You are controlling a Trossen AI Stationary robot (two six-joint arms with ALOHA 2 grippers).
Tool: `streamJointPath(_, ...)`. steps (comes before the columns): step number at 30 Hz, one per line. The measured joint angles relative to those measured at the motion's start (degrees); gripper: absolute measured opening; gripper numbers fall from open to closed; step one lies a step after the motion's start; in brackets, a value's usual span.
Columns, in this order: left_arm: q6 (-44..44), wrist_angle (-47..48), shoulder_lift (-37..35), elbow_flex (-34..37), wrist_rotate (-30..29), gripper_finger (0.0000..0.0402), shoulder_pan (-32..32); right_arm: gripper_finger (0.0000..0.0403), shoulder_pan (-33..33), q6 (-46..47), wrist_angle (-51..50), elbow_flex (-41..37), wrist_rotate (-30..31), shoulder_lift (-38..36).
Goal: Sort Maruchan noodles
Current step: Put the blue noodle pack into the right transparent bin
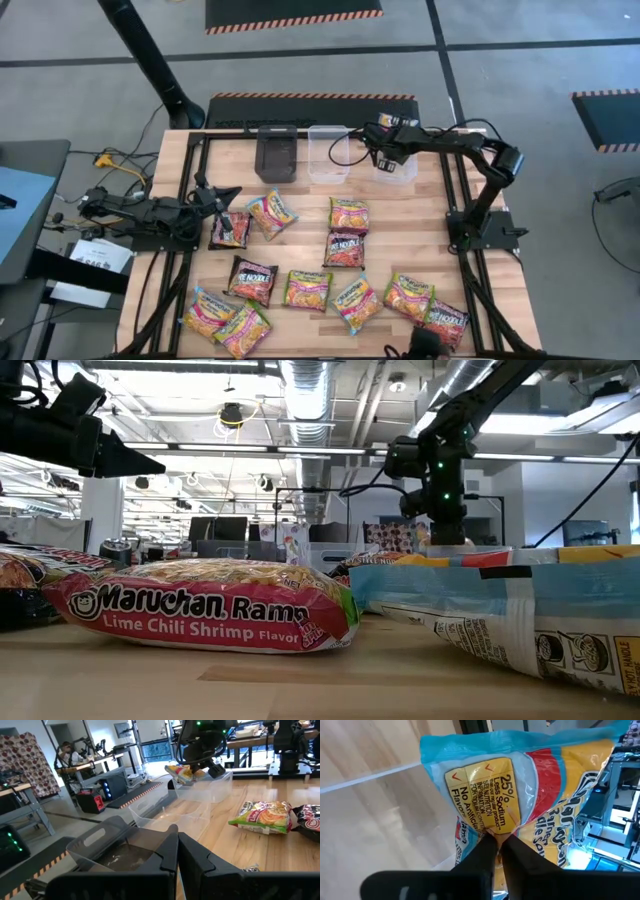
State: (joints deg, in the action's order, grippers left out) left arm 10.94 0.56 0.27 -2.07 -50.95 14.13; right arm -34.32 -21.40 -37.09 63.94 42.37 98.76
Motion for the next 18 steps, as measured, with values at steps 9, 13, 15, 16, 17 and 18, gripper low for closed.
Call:
streamJointPath(9,0.0,0.0,-0.02,0.0,0.0,0.0,0.01,0.0073,-1.55,-0.16,-2.95,0.0,-0.07,-0.02)
streamJointPath(13,0.0,0.0,-0.02,0.0,-0.01,0.0,0.0,0.0084,-2.22,-0.86,-3.05,0.0,-0.34,-0.05)
streamJointPath(15,0.0,0.0,-0.01,0.0,-0.01,0.0,0.01,0.0091,-2.22,-1.51,-3.03,0.0,-0.37,-0.05)
streamJointPath(16,0.0,0.0,0.0,0.0,0.0,0.0,0.0,0.0095,-2.23,-1.61,-3.07,0.0,-0.37,-0.05)
streamJointPath(17,0.0,0.01,-0.01,0.0,0.01,0.0,0.01,0.01,-2.22,-1.62,-3.09,0.0,-0.37,-0.05)
streamJointPath(18,0.0,0.02,-0.02,0.0,-0.01,0.0,0.0,0.0105,-2.22,-1.64,-3.19,0.0,-0.37,-0.05)
